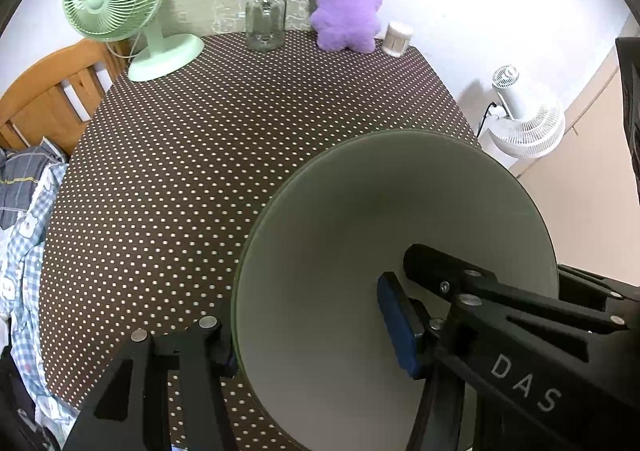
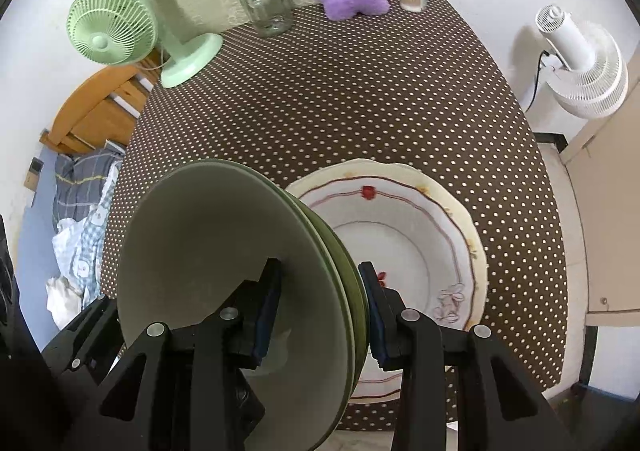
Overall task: Organize plates and bowls
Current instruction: 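Lower the bowls onto the plates and open both grippers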
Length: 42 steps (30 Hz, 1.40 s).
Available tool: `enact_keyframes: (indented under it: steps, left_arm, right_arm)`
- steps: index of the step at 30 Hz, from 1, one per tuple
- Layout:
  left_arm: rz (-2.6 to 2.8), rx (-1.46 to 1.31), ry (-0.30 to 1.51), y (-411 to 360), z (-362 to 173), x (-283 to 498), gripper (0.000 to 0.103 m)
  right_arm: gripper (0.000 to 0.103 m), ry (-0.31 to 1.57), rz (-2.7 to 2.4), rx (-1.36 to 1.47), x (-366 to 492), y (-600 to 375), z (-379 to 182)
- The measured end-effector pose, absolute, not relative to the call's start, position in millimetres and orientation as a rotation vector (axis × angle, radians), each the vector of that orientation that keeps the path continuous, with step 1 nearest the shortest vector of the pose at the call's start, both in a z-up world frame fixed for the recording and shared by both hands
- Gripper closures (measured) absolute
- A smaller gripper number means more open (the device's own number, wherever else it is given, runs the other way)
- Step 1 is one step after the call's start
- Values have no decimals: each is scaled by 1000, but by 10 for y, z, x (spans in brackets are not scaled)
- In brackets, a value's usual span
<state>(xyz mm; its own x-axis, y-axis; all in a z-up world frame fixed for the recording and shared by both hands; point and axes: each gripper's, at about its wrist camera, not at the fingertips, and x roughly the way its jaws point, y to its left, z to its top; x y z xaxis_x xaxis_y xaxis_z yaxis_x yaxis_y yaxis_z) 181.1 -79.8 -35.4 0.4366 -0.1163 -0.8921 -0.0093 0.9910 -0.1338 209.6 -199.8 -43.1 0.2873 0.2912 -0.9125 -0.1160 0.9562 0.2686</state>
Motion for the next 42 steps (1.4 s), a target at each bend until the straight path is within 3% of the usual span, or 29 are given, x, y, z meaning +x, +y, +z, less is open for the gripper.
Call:
enact_keyframes:
  steps: [20, 42]
  left_arm:
    - [-101, -151, 1220, -1146, -656, 2082, 46]
    - [-136, -67, 1192, -1375, -685, 2176, 46]
  right_arm:
    - [61, 1348, 234, 162, 2344, -2366, -742]
    - [59, 1363, 210, 213, 2436, -2654, -856]
